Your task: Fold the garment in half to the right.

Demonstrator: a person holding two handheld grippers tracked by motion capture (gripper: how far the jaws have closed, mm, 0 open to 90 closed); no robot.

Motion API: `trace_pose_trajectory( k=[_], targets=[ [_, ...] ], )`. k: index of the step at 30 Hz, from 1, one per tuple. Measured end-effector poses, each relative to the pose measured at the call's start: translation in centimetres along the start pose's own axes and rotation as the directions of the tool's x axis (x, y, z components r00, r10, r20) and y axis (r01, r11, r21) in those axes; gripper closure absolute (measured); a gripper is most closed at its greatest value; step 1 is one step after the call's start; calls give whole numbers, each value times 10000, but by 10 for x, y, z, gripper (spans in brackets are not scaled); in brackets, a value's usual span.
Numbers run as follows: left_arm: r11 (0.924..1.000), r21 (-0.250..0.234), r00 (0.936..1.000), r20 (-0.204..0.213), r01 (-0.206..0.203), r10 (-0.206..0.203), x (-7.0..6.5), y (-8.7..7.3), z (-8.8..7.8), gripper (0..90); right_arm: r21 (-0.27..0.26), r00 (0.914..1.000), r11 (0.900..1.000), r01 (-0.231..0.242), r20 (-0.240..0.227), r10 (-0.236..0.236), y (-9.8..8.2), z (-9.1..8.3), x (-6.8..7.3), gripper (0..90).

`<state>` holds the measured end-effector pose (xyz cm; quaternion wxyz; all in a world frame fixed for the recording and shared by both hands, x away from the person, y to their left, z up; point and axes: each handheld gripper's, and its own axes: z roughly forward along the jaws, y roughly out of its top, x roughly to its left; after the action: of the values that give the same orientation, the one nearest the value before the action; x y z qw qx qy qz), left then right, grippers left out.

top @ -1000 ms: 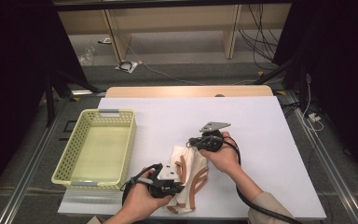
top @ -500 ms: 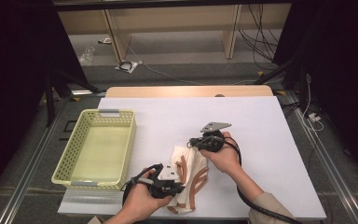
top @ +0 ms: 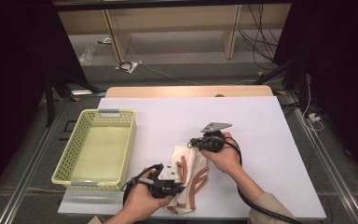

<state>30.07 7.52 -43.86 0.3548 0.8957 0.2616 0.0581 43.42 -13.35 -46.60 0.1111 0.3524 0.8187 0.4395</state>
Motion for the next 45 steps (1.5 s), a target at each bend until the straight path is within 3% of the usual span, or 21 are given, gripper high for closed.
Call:
trace_pose_trajectory(
  k=[45],
  targets=[
    [9997, 217, 9998, 147, -96, 93, -2, 3, 9, 851, 182, 9998, 9997, -168, 77, 166, -7, -2, -4, 894]
  ],
)
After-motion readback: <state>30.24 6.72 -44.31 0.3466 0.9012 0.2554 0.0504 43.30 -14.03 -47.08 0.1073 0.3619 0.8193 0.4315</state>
